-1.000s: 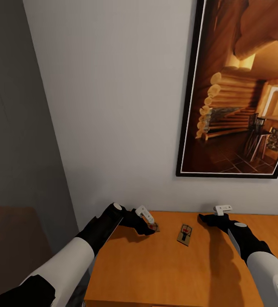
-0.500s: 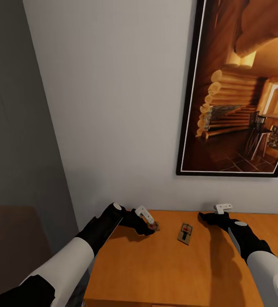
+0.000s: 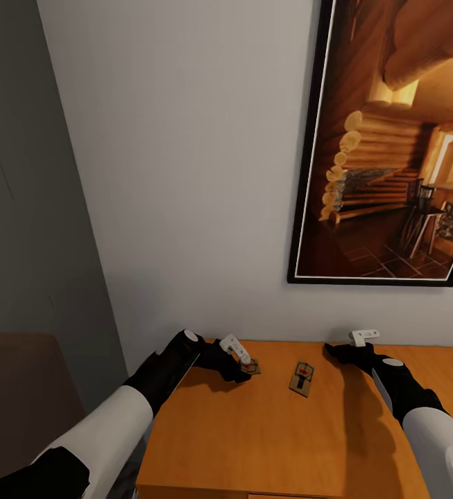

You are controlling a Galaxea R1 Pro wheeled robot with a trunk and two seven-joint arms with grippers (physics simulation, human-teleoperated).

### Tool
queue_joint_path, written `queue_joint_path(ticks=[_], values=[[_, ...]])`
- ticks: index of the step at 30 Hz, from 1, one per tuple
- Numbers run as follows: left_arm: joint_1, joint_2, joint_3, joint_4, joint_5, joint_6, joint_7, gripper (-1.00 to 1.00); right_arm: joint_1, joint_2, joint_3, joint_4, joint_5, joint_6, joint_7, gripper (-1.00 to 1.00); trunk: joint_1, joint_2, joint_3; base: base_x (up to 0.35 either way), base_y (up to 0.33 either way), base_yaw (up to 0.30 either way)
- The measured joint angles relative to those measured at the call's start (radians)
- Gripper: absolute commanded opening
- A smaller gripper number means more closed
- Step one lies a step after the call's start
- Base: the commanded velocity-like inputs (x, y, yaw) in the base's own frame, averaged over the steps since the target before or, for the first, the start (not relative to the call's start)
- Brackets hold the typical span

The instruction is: Take the four mousetraps from the cabinet in the bathroom and place them on the bathroom floor. Make sure all four end up on the same floor surface, and ensure that at least two of them are either under or directly next to the same bathroom sink.

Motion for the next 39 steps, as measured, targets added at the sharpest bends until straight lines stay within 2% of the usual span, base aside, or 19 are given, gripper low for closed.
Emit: queue_joint_path(ticks=[21, 24, 28, 39], values=[[0.000, -0.001, 0.000, 0.000, 0.000, -0.001, 0.000, 1.00, 0.000, 0.000, 0.000, 0.000, 0.001, 0.000, -0.002, 1.00, 0.000, 0.000, 0.000, 0.000, 0.000, 0.000], [0.011, -0.018, 0.000, 0.006, -0.002, -0.001, 0.001, 1.00, 0.000, 0.013, -0.003, -0.003, 0.001, 0.003, -0.005, 1.00, 0.000, 0.000, 0.000, 0.000, 0.000, 0.000], [0.012, -0.019, 0.000, 0.006, -0.003, -0.001, 0.001, 1.00, 0.000, 0.014, -0.004, -0.002, -0.002, 0.003, -0.005, 1.00, 0.000, 0.000, 0.000, 0.000, 0.000, 0.000], [0.017, -0.008, -0.002, 0.002, 0.001, -0.001, 0.002, 1.00, 0.000, -0.007, -0.009, 0.019, -0.059, 0.004, 0.015, 1.00, 0.000, 0.000, 0.000, 0.000, 0.000, 0.000]])
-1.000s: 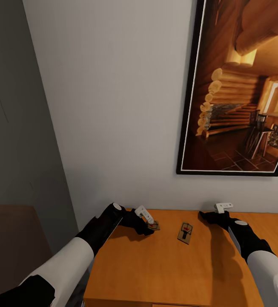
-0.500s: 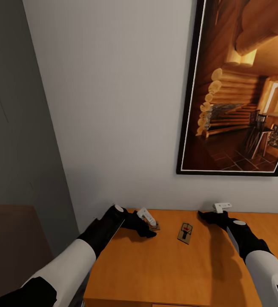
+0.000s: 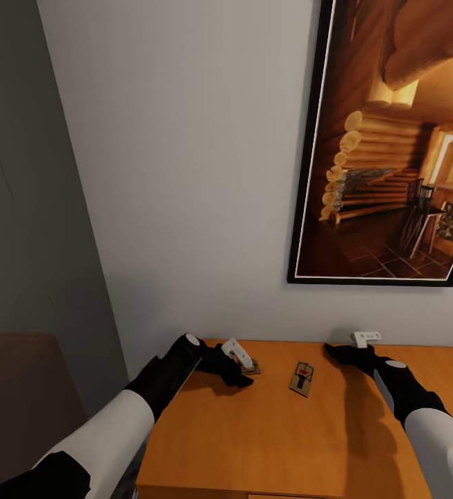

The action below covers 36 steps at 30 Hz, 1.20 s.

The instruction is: Take the four mousetraps from the cabinet in the bathroom and place them on the bathroom floor. Make sure all four end up on the same floor surface, and ensure that at least two of them are either under or directly next to the same bathroom sink.

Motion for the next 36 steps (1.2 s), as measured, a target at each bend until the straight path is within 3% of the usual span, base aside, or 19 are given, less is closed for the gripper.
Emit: queue_joint_path(ticks=[7, 15, 20, 33, 34, 36], values=[[0.000, 0.001, 0.000, -0.001, -0.001, 0.000, 0.000, 1.00, 0.001, -0.009, 0.001, -0.028, 0.029, 0.023, 0.026, 1.00, 0.000, 0.000, 0.000, 0.000, 0.000, 0.000], [0.000, 0.001, 0.000, -0.001, -0.001, 0.000, 0.000, 1.00, 0.001, -0.054, -0.002, -0.073, 0.074, 0.068, 0.071, 1.00, 0.000, 0.000, 0.000, 0.000, 0.000, 0.000], [0.000, 0.001, 0.000, -0.001, -0.001, 0.000, 0.000, 1.00, 0.001, -0.082, -0.003, -0.101, 0.079, 0.096, 0.099, 1.00, 0.000, 0.000, 0.000, 0.000, 0.000, 0.000], [0.000, 0.001, 0.000, -0.001, -0.001, 0.000, 0.000, 1.00, 0.001, -0.088, -0.004, -0.174, 0.104, 0.170, 0.172, 1.00, 0.000, 0.000, 0.000, 0.000, 0.000, 0.000], [0.000, 0.001, 0.000, -0.001, -0.001, 0.000, 0.001, 1.00, 0.001, -0.088, -0.005, -0.245, 0.102, 0.389, 0.253, 1.00, 0.000, 0.000, 0.000, 0.000, 0.000, 0.000], [0.000, 0.001, 0.000, -0.001, -0.001, 0.000, 0.001, 1.00, 0.001, -0.088, -0.005, -0.250, 0.106, 0.447, 0.257, 1.00, 0.000, 0.000, 0.000, 0.000, 0.000, 0.000]])
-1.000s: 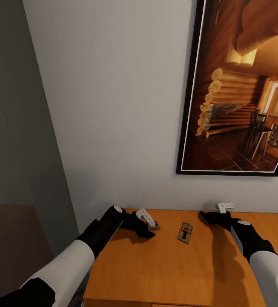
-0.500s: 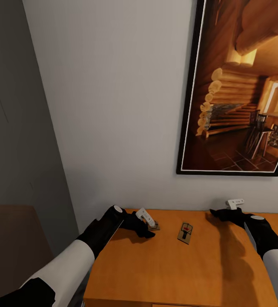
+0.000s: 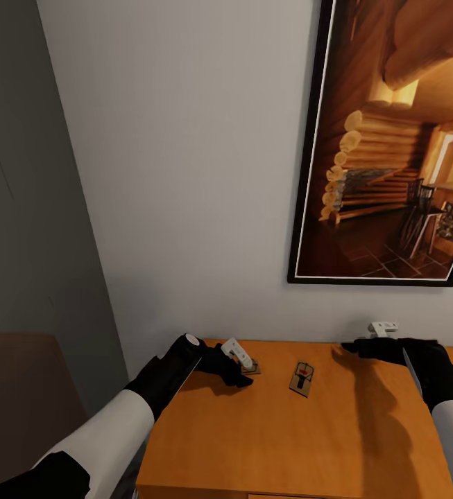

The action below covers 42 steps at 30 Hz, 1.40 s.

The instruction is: Take the four mousetraps from the cabinet in the bathroom and place them on the bathroom floor. Make sure all four end up on the same floor surface, and ensure that at least two of them are either under or directly next to the same bathroom sink.

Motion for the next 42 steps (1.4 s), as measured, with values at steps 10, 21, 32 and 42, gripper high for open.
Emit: queue_joint_path(ticks=[10, 21, 32, 42], values=[[0.000, -0.003, 0.000, 0.000, 0.000, 0.000, 0.000, 1.00, 0.000, 0.001, 0.000, -0.030, 0.003, 0.080, 0.002, 1.00, 0.000, 0.000, 0.000, 0.000, 0.000, 0.000], [0.000, -0.002, 0.000, 0.000, 0.000, 0.000, 0.001, 1.00, 0.000, 0.011, 0.003, -0.101, -0.004, 0.138, 0.002, 1.00, 0.000, 0.000, 0.000, 0.000, 0.000, 0.000], [0.000, -0.002, 0.000, 0.000, 0.000, 0.000, 0.001, 1.00, 0.000, 0.012, 0.006, -0.113, -0.007, 0.154, 0.005, 1.00, 0.000, 0.000, 0.000, 0.000, 0.000, 0.000], [0.000, -0.001, 0.000, 0.000, 0.000, 0.000, 0.001, 1.00, 0.000, 0.018, 0.006, -0.193, -0.013, 0.261, 0.160, 1.00, 0.000, 0.000, 0.000, 0.000, 0.000, 0.000]])
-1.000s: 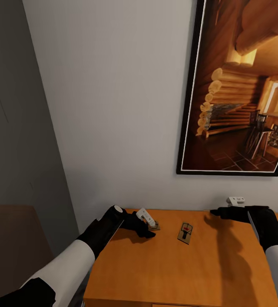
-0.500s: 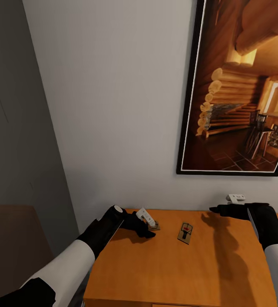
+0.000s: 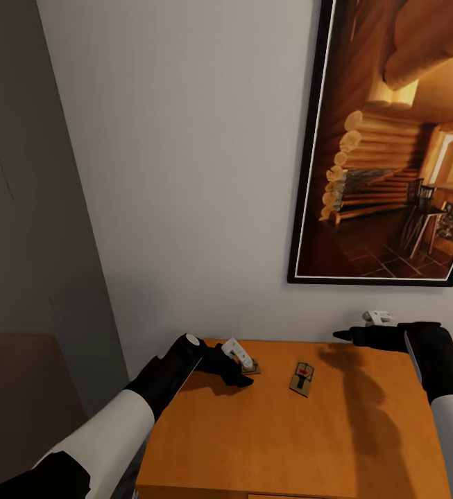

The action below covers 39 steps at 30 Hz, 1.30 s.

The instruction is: Take the four mousetraps from the cabinet in the bathroom and place them on the bathroom floor. Make sure all four end up on the same floor surface, and ensure that at least two of them are either under or directly next to the same bathroom sink.

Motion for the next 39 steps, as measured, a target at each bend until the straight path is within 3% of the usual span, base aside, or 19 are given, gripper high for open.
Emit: queue_joint_path(ticks=[3, 4, 7, 20, 27, 39], values=[[0.000, 0.000, 0.000, 0.000, 0.000, 0.000, 0.000, 1.00, 0.000, -0.001, 0.000, -0.002, 0.005, 0.005, 0.071, 1.00, 0.000, 0.000, 0.000, 0.000, 0.000, 0.000], [0.000, 0.001, 0.000, 0.000, 0.000, 0.000, 0.000, 1.00, 0.000, -0.003, -0.001, -0.004, 0.011, 0.009, 0.152, 1.00, 0.000, 0.000, 0.000, 0.000, 0.000, 0.000], [0.000, 0.002, 0.000, 0.000, 0.000, 0.000, 0.000, 1.00, 0.000, -0.005, -0.003, -0.005, 0.021, 0.008, 0.194, 1.00, 0.000, 0.000, 0.000, 0.000, 0.000, 0.000], [0.000, 0.003, 0.000, 0.000, -0.001, 0.000, 0.000, 1.00, 0.000, -0.007, -0.006, -0.005, 0.058, 0.010, 0.220, 1.00, 0.000, 0.000, 0.000, 0.000, 0.000, 0.000], [0.000, 0.003, 0.001, 0.000, -0.001, 0.000, 0.000, 1.00, 0.000, -0.009, -0.007, -0.005, 0.098, 0.014, 0.225, 1.00, 0.000, 0.000, 0.000, 0.000, 0.000, 0.000], [0.000, 0.006, 0.003, 0.000, -0.002, 0.000, 0.000, 1.00, 0.000, -0.009, -0.007, -0.004, 0.107, 0.015, 0.227, 1.00, 0.000, 0.000, 0.000, 0.000, 0.000, 0.000]])
